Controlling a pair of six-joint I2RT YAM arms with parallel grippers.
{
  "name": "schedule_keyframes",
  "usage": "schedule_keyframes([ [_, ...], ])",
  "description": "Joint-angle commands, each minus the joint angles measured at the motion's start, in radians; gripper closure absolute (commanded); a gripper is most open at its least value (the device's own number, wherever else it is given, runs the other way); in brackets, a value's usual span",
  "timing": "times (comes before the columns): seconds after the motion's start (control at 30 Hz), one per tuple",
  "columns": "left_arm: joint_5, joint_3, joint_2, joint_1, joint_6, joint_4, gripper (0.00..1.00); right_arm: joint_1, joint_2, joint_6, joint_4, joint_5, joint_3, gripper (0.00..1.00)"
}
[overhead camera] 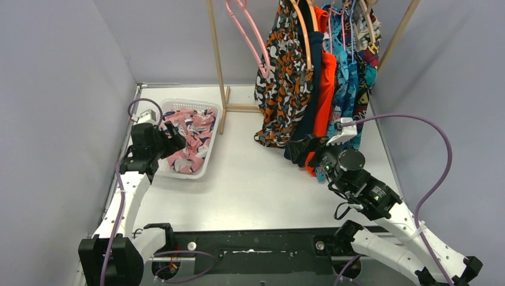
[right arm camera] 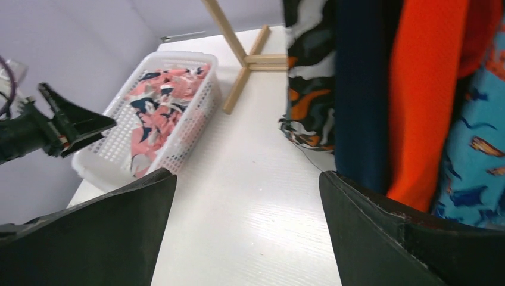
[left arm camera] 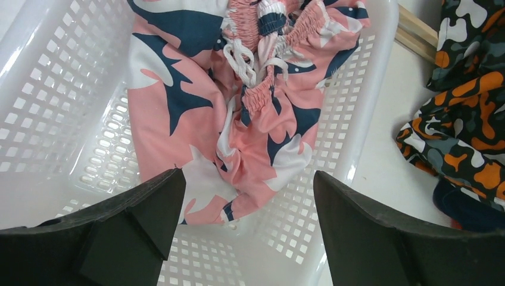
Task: Remove the shorts from the hanger
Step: Adjust the shorts in the basket, then pick up the hanger from the clothes rod.
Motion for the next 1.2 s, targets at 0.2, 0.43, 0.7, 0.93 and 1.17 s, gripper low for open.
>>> schedule_keyframes([
  [0.2,-0.033,-0.02,-0.102,-0.027,0.127,-0.041,0.19,-0.013,0.345,-0.12,-0.168,0.043,0.406,0.07],
  [0.43,-0.068,-0.024,-0.122,-0.06,0.127,-0.023,0.19,-0.024,0.415,-0.078,-0.245,0.126,0.554,0.15],
  [0.7,-0.03,-0.029,-0.121,-0.064,0.133,-0.006,0.19,-0.105,0.412,-0.116,-0.242,0.077,0.626,0.24],
  [0.93,-0.008,-0.031,-0.118,-0.066,0.131,0.007,0.19,-0.234,0.497,-0.136,-0.239,-0.113,0.751,0.31],
  [1.17,-0.005,-0.033,-0.112,-0.066,0.13,0.012,0.19,-0.29,0.573,-0.158,-0.235,-0.187,0.843,0.49],
])
